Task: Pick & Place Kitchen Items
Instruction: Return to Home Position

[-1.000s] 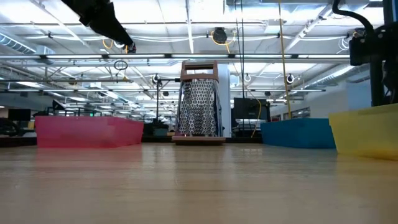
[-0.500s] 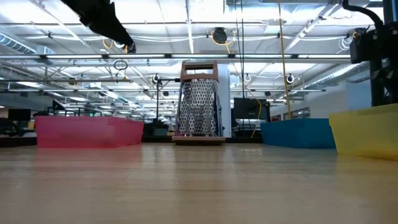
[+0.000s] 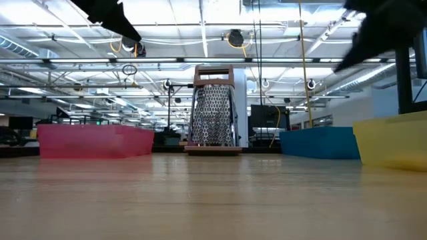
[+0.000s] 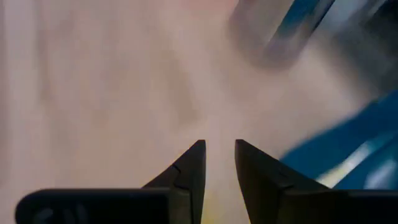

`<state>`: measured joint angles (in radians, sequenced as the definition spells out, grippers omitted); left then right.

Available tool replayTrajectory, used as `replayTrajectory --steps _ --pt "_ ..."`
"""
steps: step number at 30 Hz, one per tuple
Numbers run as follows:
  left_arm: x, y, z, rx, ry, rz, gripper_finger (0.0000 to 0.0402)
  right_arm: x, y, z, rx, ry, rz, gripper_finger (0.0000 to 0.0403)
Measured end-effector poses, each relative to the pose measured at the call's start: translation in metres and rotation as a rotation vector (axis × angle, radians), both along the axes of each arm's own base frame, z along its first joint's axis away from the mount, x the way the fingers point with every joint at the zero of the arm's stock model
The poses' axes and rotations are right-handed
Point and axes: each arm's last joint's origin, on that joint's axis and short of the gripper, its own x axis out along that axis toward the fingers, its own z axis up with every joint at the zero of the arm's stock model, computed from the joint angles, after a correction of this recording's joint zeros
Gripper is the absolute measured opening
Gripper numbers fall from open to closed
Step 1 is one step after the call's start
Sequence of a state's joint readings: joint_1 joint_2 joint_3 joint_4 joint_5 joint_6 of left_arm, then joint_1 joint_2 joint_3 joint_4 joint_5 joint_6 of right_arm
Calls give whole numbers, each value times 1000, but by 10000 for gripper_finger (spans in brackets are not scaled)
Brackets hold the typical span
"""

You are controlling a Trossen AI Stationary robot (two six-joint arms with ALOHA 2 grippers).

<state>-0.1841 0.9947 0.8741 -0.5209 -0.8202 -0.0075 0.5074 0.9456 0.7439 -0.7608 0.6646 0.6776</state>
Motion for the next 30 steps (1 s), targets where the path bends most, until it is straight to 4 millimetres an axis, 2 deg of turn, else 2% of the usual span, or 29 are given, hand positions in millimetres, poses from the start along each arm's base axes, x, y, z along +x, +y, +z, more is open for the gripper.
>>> replayTrajectory --steps 4,6,8,12,16,19,22,25,30 --pt "-15 3 3 20 35 8 88 -1 -10 23 -310 -150 9 77" --pt "-23 4 2 -3 57 11 88 -1 -13 29 -315 -265 -73 74" --pt "-28 6 4 -19 35 30 88 -1 -13 31 -352 -300 -71 72" --pt "-48 6 17 -74 -59 -10 88 0 -9 31 -342 -328 145 71" --pt "-82 10 29 -146 -152 -87 88 1 -8 42 -236 -476 367 71" --pt "-110 16 33 -176 -242 -86 88 -2 -18 45 -268 -491 395 71" --pt "-131 19 27 -211 -342 -144 88 -9 -31 46 -282 -496 325 70" --pt "-140 20 10 -209 -417 -227 88 -19 -45 38 -239 -488 257 71" --pt "-143 19 -22 -196 -508 -269 88 -37 -56 31 -119 -582 362 71"
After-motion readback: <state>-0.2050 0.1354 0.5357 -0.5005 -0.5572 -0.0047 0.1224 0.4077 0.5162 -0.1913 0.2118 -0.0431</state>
